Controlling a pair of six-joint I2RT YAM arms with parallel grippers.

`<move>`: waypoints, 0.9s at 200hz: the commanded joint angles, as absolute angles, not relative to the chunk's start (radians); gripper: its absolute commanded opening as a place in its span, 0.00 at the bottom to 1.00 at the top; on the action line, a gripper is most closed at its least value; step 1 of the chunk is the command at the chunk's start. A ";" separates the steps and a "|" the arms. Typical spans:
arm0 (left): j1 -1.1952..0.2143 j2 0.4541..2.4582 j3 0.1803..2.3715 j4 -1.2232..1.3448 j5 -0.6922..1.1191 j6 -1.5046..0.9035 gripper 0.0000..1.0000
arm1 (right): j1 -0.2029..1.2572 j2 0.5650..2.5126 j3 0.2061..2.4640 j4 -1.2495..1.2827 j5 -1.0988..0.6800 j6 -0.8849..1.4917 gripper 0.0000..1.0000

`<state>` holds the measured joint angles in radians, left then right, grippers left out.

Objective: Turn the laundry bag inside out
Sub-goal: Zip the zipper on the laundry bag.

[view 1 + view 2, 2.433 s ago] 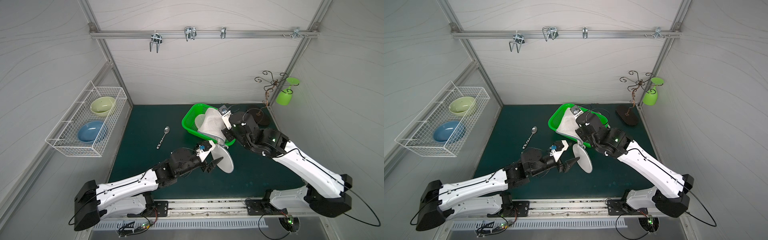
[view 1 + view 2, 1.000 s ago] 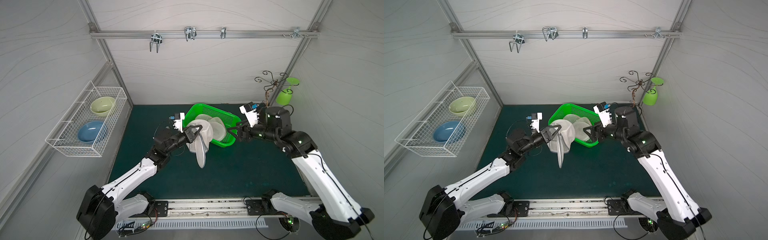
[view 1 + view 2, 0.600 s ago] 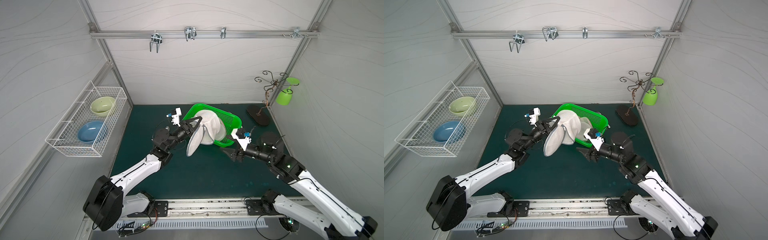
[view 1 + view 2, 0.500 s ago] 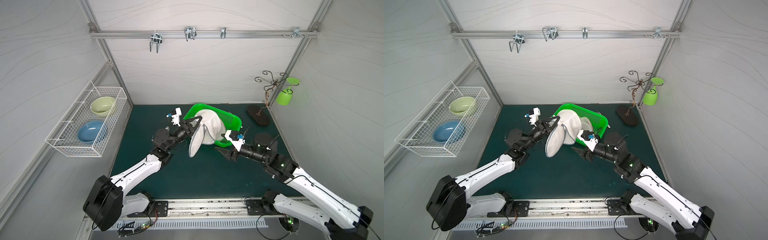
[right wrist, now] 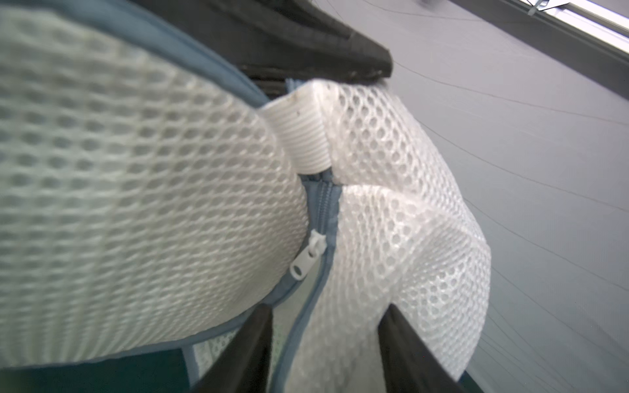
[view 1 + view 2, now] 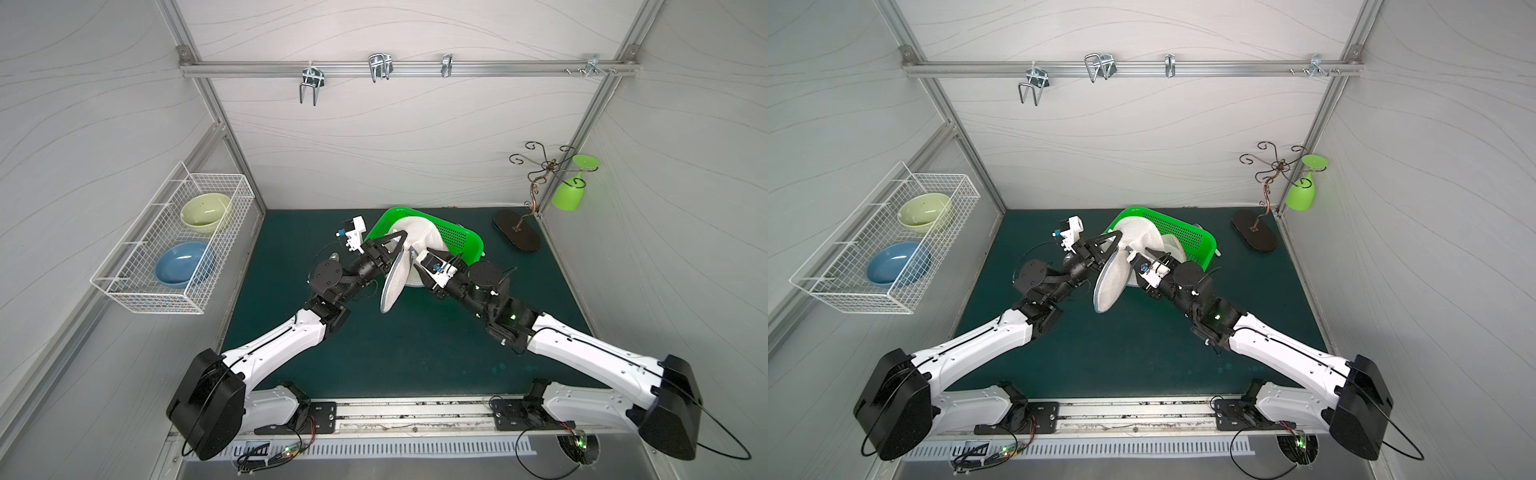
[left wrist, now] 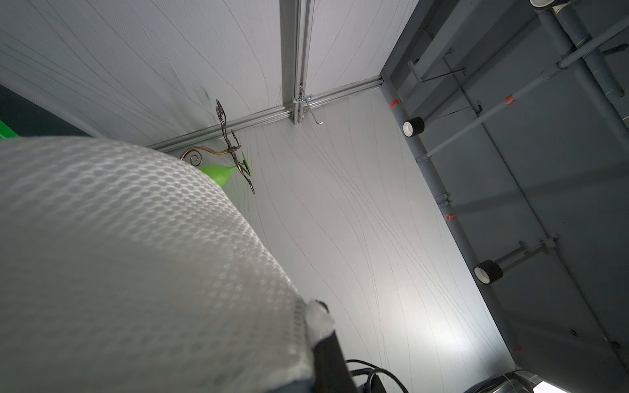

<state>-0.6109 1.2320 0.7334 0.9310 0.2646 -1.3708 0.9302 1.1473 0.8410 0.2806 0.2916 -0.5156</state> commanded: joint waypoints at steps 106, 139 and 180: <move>-0.594 0.833 0.823 -0.113 0.075 -0.338 0.68 | 0.738 0.988 1.099 -0.411 -0.079 -0.483 0.00; -0.615 0.787 0.913 -0.348 0.222 0.166 0.64 | 0.714 1.011 1.193 -0.600 -0.201 -0.539 0.00; -0.744 0.817 0.980 -0.347 0.408 0.503 0.71 | 0.716 1.072 1.276 -0.685 -0.304 -0.511 0.00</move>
<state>-0.6872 0.7887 0.9070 -0.3313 0.2874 0.1947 0.7181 1.0397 1.2217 -0.5819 -0.1928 -0.5247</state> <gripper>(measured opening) 0.699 0.070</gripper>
